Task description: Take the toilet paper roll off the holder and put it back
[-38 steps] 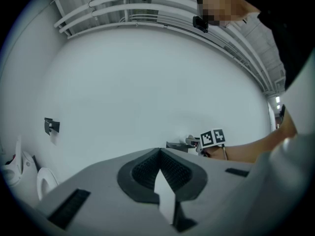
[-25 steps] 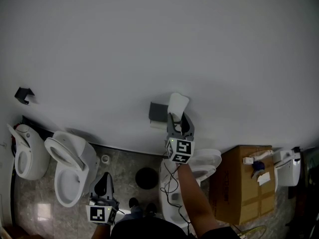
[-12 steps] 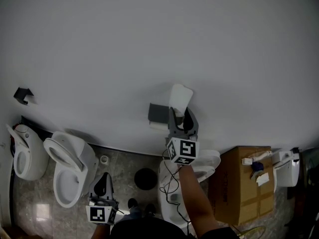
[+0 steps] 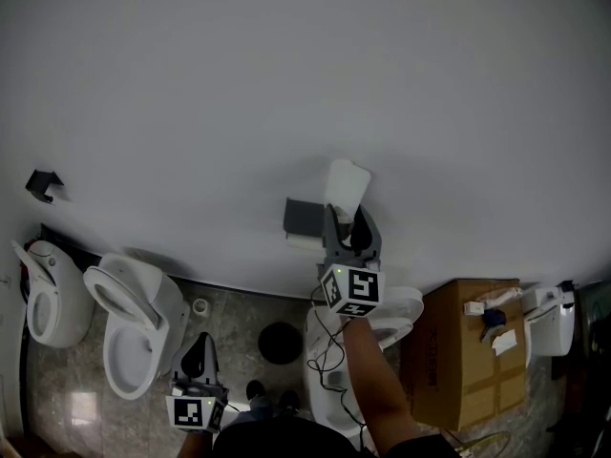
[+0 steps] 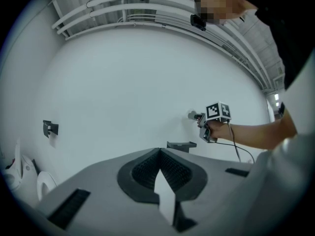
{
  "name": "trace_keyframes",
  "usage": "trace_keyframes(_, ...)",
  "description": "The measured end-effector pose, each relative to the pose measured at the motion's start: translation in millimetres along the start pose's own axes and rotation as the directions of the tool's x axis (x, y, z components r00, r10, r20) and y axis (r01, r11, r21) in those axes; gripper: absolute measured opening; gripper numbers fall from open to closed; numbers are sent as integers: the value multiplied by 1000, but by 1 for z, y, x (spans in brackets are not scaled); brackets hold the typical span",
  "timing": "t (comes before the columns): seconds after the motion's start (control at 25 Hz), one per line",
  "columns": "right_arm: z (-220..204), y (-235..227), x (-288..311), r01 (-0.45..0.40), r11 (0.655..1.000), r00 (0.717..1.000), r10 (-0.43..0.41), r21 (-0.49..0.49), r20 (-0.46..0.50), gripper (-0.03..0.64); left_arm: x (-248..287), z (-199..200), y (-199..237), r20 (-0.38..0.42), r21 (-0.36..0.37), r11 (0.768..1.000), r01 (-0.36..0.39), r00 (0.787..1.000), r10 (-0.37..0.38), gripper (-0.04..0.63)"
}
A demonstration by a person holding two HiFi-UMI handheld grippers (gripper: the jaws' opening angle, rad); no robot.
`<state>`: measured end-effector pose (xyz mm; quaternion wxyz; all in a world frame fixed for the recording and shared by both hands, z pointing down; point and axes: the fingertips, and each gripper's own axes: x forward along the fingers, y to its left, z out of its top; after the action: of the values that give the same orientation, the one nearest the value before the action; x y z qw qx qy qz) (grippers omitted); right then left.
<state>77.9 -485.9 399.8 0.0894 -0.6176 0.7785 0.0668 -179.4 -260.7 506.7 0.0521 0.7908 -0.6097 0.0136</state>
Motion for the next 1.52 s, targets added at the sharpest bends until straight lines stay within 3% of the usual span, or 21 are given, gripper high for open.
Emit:
trace_keyframes(0.12,-5,0,0,3,1000,1000,-3,-4,-5,215,0,-1,-4,-6,48,999,7,1000,-6,3)
trace_keyframes(1.08,-130,-11,-5,20,999,976,-26,-29,-215,215,2,0,-1,-11,31,1000,0,1000,0,3)
trace_keyframes(1.52,-153,-12,-6,16,999,970,-23,-32,-241,215,1,-3,2,-21,26,1000,-4,1000,4,3)
